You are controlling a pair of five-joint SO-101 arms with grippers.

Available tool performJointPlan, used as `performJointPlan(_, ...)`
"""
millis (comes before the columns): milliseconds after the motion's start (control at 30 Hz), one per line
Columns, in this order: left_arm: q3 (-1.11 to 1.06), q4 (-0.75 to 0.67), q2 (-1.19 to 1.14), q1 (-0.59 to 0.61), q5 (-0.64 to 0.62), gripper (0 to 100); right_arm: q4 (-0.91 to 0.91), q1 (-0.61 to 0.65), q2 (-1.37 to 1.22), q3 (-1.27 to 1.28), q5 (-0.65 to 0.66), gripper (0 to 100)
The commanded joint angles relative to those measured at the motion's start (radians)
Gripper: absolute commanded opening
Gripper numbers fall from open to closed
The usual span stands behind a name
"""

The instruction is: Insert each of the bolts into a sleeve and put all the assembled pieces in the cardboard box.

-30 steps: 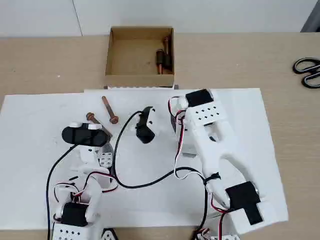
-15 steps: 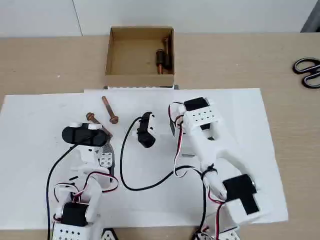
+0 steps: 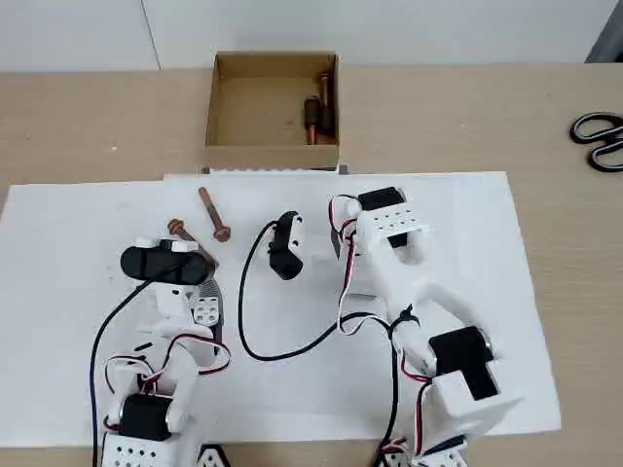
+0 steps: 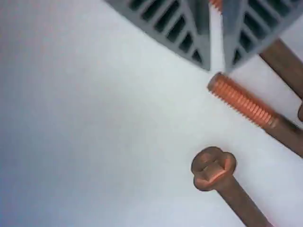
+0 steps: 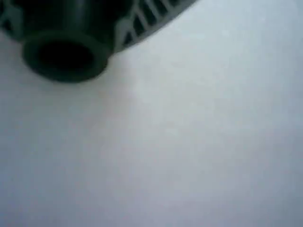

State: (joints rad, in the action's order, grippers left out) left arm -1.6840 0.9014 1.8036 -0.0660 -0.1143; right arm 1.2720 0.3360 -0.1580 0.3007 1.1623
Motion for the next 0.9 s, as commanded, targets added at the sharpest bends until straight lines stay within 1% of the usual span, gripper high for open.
performJointPlan(0, 0.002, -0.021, 0.009, 0.008, -0.002, 1, 0.053, -0.028, -0.010, -0.046, -0.011, 0.9)
performJointPlan(200, 0.002, -0.021, 0.009, 0.008, -0.002, 1, 0.223, -0.050, -0.010, -0.293, -0.117, 0.9)
performJointPlan(400, 0.002, -0.021, 0.009, 0.008, -0.002, 1, 0.383, -0.048, -0.010, -0.554, -0.322, 0.9)
performJointPlan(533, 0.002, -0.021, 0.011, 0.035, -0.017, 1, 0.409, -0.061, 0.021, -0.652, -0.471, 0.4)
performJointPlan(667, 0.002, -0.021, 0.011, 0.037, -0.020, 1, 0.417, -0.067, 0.136, -0.617, -0.609, 0.4)
performJointPlan(800, 0.005, -0.021, 0.008, 0.037, -0.020, 1, 0.417, -0.068, 0.251, -0.448, -0.689, 0.4)
performJointPlan(867, 0.015, -0.011, 0.006, 0.038, -0.018, 1, 0.414, -0.093, 0.314, -0.358, -0.735, 0.4)
